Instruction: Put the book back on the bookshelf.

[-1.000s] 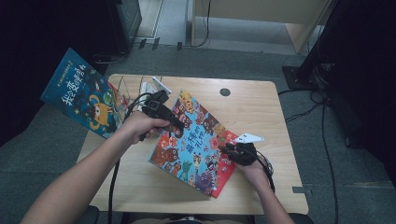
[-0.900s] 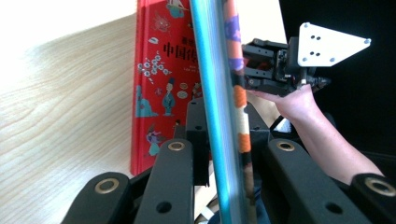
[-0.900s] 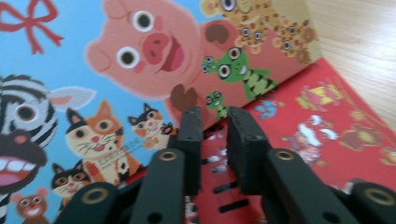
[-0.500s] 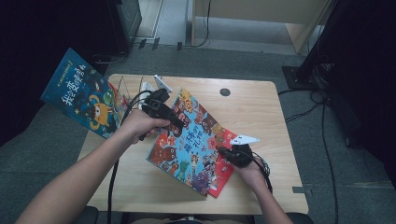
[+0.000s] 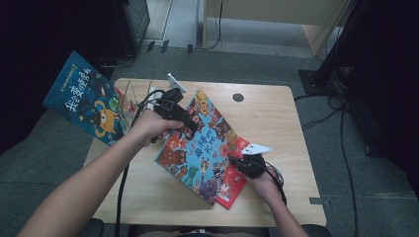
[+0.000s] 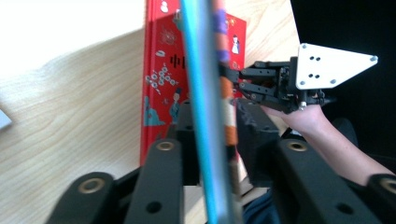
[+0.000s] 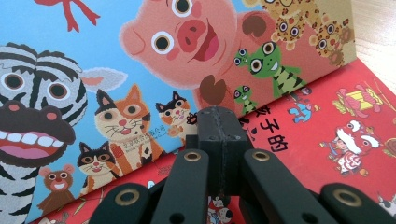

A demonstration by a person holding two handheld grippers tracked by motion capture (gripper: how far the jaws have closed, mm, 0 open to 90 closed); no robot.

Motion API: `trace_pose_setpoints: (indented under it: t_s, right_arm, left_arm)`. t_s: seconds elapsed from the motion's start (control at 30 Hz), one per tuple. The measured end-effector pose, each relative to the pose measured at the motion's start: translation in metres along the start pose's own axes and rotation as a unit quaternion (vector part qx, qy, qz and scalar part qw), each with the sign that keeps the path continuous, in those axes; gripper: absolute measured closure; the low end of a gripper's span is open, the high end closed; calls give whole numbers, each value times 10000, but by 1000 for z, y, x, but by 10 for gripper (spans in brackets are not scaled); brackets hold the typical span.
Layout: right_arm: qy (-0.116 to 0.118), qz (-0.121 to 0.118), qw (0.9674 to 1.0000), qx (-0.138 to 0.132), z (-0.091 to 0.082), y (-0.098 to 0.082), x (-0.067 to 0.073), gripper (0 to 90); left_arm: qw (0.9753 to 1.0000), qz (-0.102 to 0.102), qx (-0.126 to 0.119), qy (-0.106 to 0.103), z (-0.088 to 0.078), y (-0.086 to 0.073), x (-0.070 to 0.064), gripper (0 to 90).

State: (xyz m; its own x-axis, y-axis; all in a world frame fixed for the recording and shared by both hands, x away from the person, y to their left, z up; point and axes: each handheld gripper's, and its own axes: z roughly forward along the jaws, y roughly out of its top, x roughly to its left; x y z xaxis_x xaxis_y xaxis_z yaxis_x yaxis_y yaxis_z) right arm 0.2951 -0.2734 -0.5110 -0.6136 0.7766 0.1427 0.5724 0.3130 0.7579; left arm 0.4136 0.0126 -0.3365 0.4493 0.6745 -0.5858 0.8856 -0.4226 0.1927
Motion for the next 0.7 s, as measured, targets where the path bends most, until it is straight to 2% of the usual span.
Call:
trace_pose_setpoints:
  t_s: [0.2, 0.33, 0.4, 0.5, 0.57, 0.7]
  right_arm:
    - [4, 7, 10000, 5, 0, 0, 1, 900]
    - [8, -14, 10000, 12, 0, 0, 1, 900]
    - [14, -24, 10000, 12, 0, 0, 1, 900]
    - [-5, -80, 10000, 22, 0, 0, 1, 900]
    - [-51, -155, 9999, 15, 0, 1, 2, 878]
    - [28, -193, 9998, 44, 0, 2, 2, 811]
  left_arm:
    - [10000, 19, 41, 28, 2, -3, 0, 721]
    - [10000, -31, 32, -15, 2, -3, 3, 749]
    - [9999, -64, 67, -88, 2, -3, 5, 785]
    - [9997, -128, 146, -141, 1, -2, 7, 792]
    - [9995, -192, 197, -175, 1, -1, 8, 796]
    - [9990, -275, 273, -217, -2, 1, 10, 802]
